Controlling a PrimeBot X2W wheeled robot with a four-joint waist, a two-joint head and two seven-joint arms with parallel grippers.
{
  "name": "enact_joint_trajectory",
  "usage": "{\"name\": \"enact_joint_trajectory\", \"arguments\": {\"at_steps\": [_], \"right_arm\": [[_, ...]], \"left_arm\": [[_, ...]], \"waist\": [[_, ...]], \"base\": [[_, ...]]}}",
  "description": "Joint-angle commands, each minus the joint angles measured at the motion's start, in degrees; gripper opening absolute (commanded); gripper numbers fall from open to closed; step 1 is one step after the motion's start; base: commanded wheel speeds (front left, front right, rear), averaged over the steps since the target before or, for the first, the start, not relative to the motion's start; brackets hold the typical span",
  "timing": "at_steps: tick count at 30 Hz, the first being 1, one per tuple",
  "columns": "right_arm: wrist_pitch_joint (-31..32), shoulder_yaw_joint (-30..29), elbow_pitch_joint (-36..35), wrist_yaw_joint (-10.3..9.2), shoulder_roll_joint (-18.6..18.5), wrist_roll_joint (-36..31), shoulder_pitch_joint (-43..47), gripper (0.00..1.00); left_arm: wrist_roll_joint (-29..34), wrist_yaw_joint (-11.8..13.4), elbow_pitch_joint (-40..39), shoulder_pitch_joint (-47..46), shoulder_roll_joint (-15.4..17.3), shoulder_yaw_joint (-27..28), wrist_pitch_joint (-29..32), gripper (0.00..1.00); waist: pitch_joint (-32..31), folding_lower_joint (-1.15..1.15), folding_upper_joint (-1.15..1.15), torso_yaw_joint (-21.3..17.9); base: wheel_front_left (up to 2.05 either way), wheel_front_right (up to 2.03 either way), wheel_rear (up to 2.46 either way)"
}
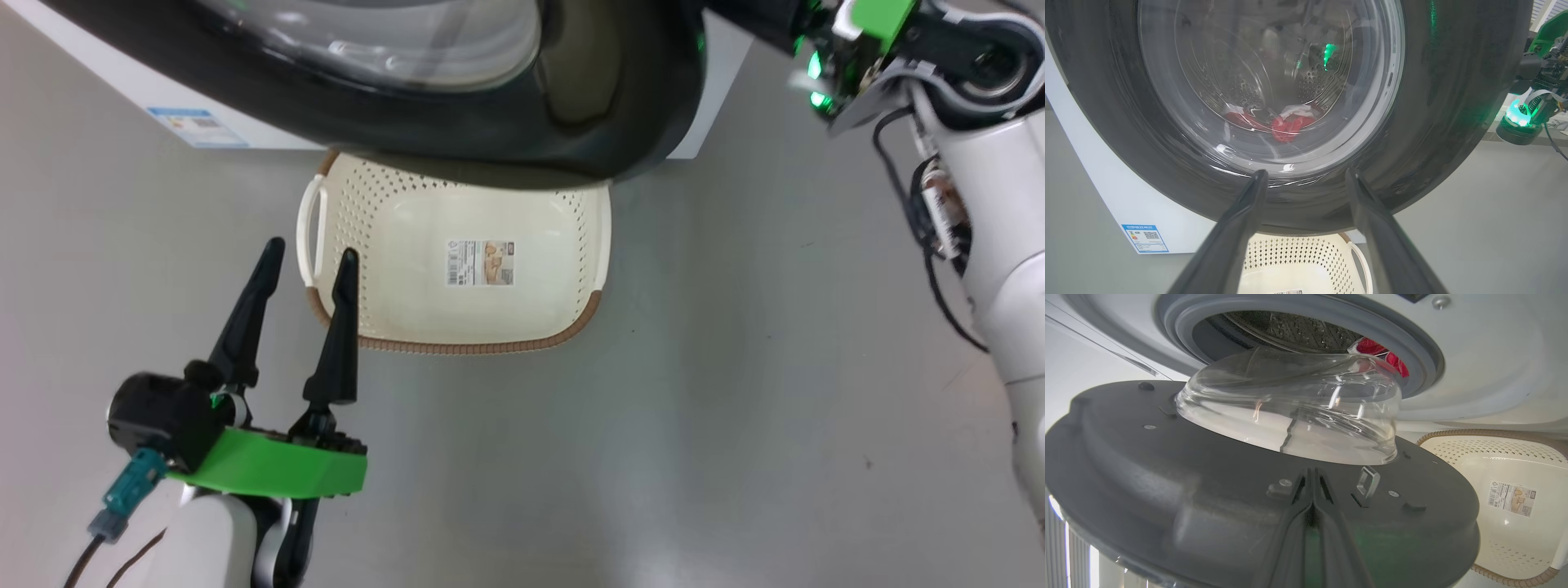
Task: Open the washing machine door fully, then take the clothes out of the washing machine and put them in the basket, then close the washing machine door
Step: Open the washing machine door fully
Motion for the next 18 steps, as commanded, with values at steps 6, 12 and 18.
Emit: {"name": "enact_joint_trajectory", "arguments": {"at_steps": [6, 12, 18], "right_arm": [[1.7, 1.7, -2.5, 0.31, 3.5, -0.3, 3.5, 0.00], [1.9, 2.3, -2.3, 0.31, 4.2, -0.7, 5.5, 0.00], [-1.2, 1.3, -2.3, 0.31, 4.8, -1.2, 6.4, 0.00]], "left_arm": [[0.3, -0.3, -1.2, 2.6, 1.4, 3.1, -0.4, 1.00], [0.3, -0.3, -1.1, 3.2, 1.2, 3.3, -0.4, 1.00], [0.0, -0.3, -1.1, 3.4, 1.2, 3.4, -0.4, 1.00]], "waist": [[-2.4, 0.00, 0.00, -1.8], [-3.4, 0.00, 0.00, -2.0], [-3.7, 0.00, 0.00, -2.3]], "base": [[0.00, 0.00, 0.00], [0.00, 0.00, 0.00], [0.00, 0.00, 0.00]]}}
